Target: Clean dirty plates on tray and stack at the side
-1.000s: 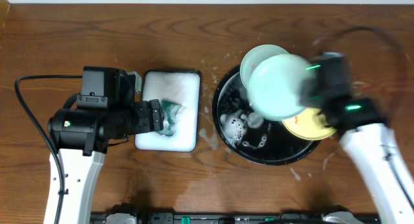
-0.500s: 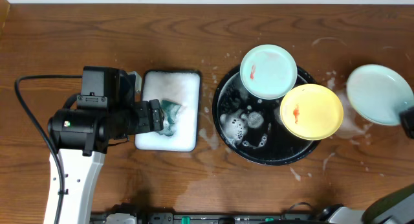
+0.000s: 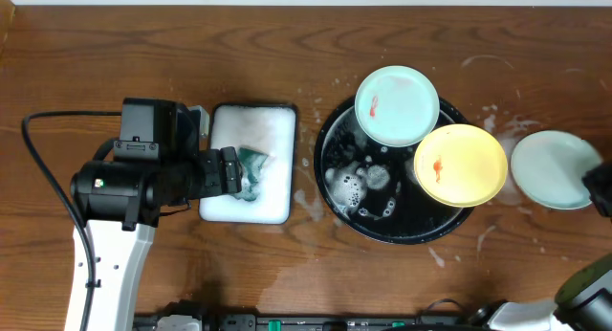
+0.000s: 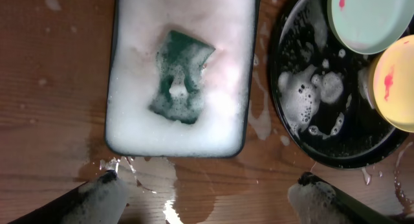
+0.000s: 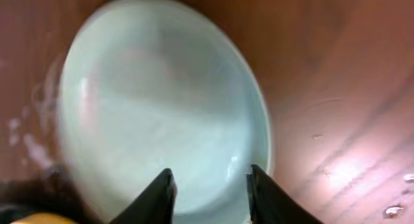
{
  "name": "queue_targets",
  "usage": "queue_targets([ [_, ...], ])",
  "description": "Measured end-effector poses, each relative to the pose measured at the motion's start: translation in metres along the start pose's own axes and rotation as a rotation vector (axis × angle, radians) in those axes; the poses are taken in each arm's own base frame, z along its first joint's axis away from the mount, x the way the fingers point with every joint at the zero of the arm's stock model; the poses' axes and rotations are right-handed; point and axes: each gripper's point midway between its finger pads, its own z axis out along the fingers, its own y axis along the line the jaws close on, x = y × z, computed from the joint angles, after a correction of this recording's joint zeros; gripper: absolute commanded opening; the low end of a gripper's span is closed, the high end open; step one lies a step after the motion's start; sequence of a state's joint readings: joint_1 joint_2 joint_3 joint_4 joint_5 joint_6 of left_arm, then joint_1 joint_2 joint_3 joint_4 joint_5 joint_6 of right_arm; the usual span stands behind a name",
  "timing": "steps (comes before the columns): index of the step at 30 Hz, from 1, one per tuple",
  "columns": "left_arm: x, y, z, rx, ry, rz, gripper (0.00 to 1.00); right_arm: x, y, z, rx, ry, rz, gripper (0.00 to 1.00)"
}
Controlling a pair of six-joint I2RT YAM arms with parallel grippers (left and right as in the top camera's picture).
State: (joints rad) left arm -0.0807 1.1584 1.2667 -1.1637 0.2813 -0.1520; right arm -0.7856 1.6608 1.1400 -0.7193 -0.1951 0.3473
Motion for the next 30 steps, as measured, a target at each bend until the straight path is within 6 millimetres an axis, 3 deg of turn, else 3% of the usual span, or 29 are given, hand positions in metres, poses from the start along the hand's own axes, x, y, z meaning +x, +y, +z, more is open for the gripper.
queue_targets([
  [4, 0.000, 0.000, 0.000, 0.000, 0.000, 0.000, 0.88, 0.015, 0.052, -0.029, -0.079, -0.050, -0.190, 0.49],
  [8, 0.000, 0.000, 0.000, 0.000, 0.000, 0.000, 0.88, 0.055, 0.101, -0.072, -0.148, -0.075, -0.395, 0.48],
  [12, 0.000, 0.000, 0.000, 0.000, 0.000, 0.000, 0.88, 0.092, 0.118, -0.087, -0.103, -0.067, -0.553, 0.46],
  [16, 0.000, 0.000, 0.000, 0.000, 0.000, 0.000, 0.88, 0.099, 0.113, -0.067, 0.033, -0.070, -0.627, 0.46],
  [23, 0.000, 0.000, 0.000, 0.000, 0.000, 0.000, 0.88, 0.103, 0.096, -0.005, 0.163, 0.033, -0.639, 0.43],
  [28, 0.000, 0.000, 0.000, 0.000, 0.000, 0.000, 0.88, 0.115, 0.091, 0.025, 0.172, 0.125, -0.645, 0.19],
  [30, 0.000, 0.000, 0.000, 0.000, 0.000, 0.000, 0.88, 0.119, 0.086, 0.033, 0.192, 0.155, -0.640, 0.17],
])
